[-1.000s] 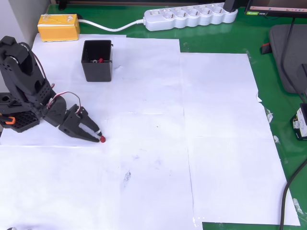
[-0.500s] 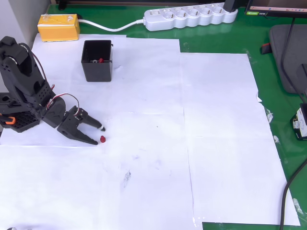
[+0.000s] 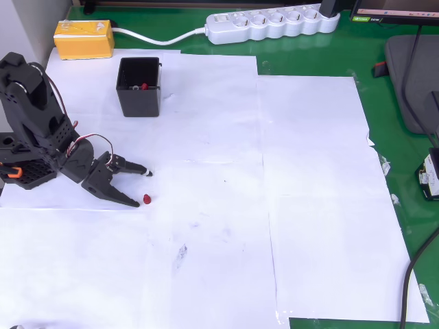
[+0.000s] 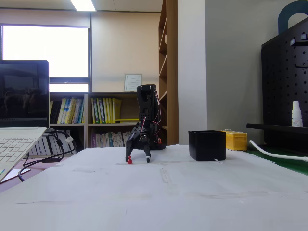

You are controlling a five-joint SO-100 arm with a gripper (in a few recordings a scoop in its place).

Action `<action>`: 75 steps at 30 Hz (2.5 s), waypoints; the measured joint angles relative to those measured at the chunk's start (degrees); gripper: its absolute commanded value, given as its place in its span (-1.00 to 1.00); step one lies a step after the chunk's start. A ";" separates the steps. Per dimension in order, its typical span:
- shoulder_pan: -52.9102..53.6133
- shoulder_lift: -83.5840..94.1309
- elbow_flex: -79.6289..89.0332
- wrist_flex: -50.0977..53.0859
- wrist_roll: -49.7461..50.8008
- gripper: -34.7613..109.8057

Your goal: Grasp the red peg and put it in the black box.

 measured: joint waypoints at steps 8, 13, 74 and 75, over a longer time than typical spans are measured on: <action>0.09 5.19 0.44 -5.45 1.58 -0.03; 0.09 6.68 0.97 -6.68 2.37 -0.04; 0.44 4.83 6.15 1.23 3.34 0.00; 0.09 4.83 6.15 1.23 3.34 0.00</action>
